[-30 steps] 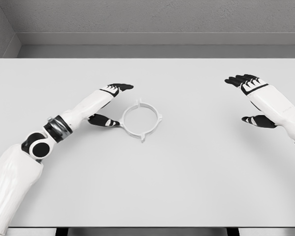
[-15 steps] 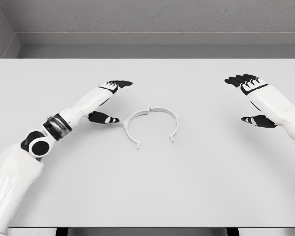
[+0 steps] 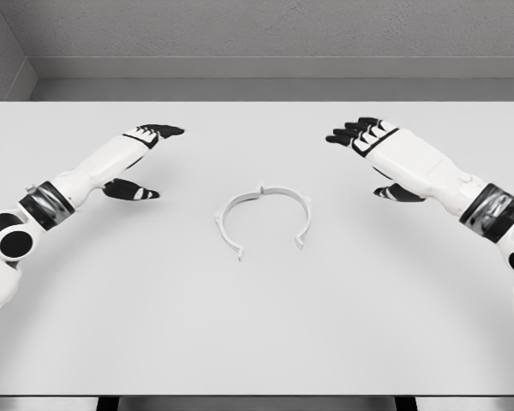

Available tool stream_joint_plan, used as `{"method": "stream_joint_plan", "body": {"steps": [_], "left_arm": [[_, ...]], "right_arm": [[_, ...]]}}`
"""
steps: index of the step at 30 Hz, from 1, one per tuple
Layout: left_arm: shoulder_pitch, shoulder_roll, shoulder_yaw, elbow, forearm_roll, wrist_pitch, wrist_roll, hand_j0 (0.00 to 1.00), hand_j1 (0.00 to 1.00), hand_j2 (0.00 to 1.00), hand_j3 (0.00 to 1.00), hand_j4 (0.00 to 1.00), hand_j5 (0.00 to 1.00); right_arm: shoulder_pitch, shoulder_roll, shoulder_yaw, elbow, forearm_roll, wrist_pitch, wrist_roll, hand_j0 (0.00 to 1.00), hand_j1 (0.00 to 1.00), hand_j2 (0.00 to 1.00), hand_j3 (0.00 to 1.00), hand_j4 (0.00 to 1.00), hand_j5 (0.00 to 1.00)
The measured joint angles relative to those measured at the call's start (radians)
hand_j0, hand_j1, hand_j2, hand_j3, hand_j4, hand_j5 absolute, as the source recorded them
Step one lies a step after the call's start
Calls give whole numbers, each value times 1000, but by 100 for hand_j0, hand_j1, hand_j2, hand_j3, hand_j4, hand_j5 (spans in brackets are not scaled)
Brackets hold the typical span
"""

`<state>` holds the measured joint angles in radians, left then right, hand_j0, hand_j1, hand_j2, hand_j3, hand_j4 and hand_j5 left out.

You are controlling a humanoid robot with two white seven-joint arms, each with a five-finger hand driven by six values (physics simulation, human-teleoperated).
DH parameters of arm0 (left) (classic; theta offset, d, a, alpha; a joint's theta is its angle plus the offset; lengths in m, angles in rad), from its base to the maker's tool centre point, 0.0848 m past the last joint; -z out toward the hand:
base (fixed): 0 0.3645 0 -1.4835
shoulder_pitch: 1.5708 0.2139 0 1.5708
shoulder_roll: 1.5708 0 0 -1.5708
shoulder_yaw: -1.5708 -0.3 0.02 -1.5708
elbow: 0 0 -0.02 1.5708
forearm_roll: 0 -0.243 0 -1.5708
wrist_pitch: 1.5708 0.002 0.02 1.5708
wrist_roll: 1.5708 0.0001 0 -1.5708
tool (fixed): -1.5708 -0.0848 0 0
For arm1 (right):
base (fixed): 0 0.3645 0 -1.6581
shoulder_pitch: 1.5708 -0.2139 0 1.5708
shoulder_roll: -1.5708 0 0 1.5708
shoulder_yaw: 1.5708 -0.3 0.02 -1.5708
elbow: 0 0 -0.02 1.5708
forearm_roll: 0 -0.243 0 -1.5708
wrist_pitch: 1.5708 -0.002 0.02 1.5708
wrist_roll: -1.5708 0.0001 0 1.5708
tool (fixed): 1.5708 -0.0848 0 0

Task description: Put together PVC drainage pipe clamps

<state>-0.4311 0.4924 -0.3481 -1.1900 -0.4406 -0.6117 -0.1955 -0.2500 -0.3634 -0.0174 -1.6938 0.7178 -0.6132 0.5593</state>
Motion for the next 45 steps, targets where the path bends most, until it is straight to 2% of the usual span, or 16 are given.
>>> {"method": "stream_joint_plan", "body": {"steps": [9,13,21,37,45], "left_arm": [[-2,9,-4,0,-1,0,0,100,100,100,100,100,100],[0,7,-9,-2,-3,0,0,100,100,100,100,100,100],[8,5,-16,-8,-7,0,0,100,100,100,100,100,100],[17,2,-32,-21,-4,0,-1,100,100,100,100,100,100],[72,18,-36,-115,0,0,1,100,100,100,100,100,100]], "right_arm": [[-14,5,120,68,46,-1,0,100,100,100,100,100,100],[-75,8,150,85,53,0,0,100,100,100,100,100,100],[-156,43,205,232,63,0,0,100,100,100,100,100,100],[-278,130,246,432,123,0,-2,100,100,100,100,100,100],[-290,141,254,492,134,-1,-2,100,100,100,100,100,100]]}}
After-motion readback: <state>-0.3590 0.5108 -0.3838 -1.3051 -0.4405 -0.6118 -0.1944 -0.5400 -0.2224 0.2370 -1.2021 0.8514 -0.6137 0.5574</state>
